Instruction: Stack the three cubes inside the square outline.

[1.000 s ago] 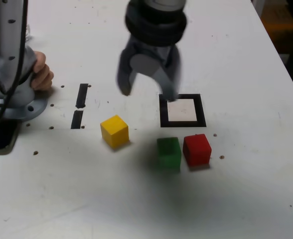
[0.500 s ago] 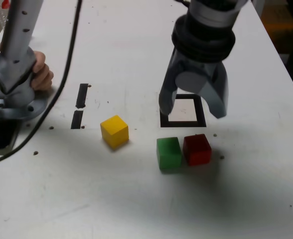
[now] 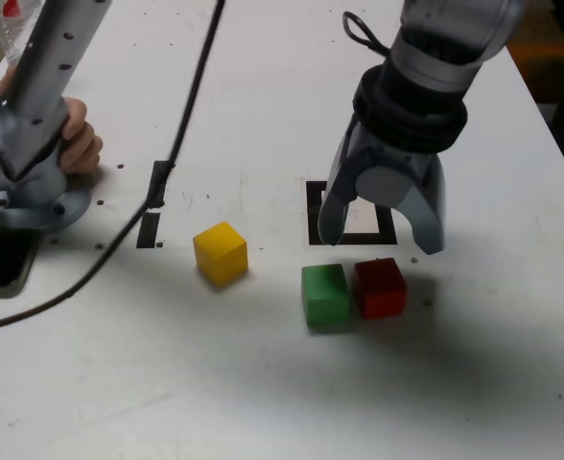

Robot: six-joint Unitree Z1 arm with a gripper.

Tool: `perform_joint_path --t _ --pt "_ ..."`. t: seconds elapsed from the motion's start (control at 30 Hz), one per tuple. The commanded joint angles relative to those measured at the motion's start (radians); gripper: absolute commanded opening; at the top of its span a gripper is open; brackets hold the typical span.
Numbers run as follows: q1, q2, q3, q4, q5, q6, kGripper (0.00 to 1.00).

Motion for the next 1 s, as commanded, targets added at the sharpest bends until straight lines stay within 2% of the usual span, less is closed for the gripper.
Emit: perform_joint_path --t 0.0,0.27,0.6,0.67,0.97 --pt "0.007 0.002 0.007 0.001 -0.001 0.004 0.86" --pt "0.038 0.01 0.056 -0.01 -0.003 0.025 0.86" --pt "0.044 0.0 0.17 -0.155 -0.049 0.036 0.86" --pt "0.044 -0.014 0.203 -0.2 -0.069 0.036 0.86" --pt "0.018 -0.031 0.264 -0.28 -0.13 0.036 0.86"
